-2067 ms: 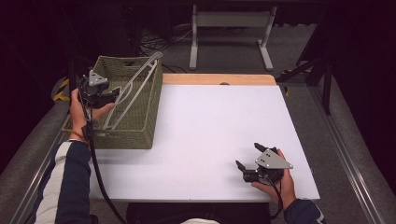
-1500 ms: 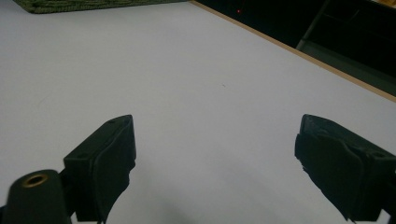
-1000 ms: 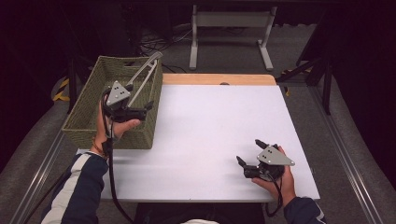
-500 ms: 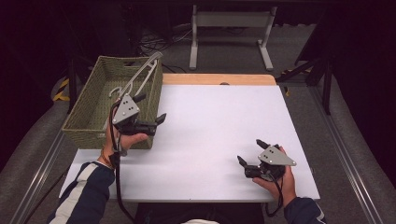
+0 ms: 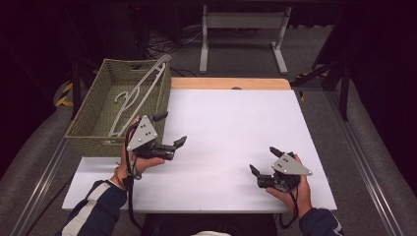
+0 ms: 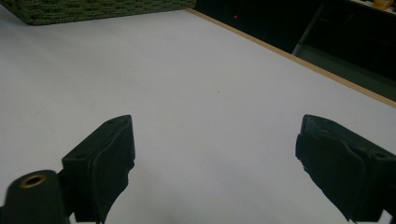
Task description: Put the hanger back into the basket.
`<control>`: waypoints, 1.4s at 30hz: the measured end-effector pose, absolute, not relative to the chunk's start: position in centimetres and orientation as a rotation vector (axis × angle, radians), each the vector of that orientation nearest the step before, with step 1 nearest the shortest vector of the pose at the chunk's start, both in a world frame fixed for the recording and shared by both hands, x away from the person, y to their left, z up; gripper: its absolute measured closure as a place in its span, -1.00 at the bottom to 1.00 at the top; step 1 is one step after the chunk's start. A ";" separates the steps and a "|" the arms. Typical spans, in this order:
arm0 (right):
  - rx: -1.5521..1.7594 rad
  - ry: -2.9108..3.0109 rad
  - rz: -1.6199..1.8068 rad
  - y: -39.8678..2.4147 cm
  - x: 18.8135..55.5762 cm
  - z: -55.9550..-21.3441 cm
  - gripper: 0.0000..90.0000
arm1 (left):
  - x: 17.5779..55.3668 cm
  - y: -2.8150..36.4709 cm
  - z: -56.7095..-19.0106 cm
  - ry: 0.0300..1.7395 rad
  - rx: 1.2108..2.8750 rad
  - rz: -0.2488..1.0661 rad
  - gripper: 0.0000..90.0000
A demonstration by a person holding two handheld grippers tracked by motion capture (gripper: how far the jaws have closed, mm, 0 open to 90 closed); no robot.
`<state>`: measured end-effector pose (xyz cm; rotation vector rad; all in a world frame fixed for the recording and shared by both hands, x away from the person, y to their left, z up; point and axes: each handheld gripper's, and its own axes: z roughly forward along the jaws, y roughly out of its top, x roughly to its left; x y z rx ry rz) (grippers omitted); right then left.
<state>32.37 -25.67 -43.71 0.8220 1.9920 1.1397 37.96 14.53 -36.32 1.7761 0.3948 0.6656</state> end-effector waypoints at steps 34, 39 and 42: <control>0.776 1.975 1.143 -25.2 31.5 -43.1 -0.74 | 35.1 15.7 -41.0 0.367 1.917 0.676 -0.77; 0.773 1.974 1.142 -25.1 31.5 -43.1 -0.74 | 35.0 16.3 -42.2 0.390 1.939 0.677 -0.77; 0.773 1.972 1.141 -25.1 31.4 -43.1 -0.75 | 34.9 16.6 -42.6 0.399 1.952 0.674 -0.77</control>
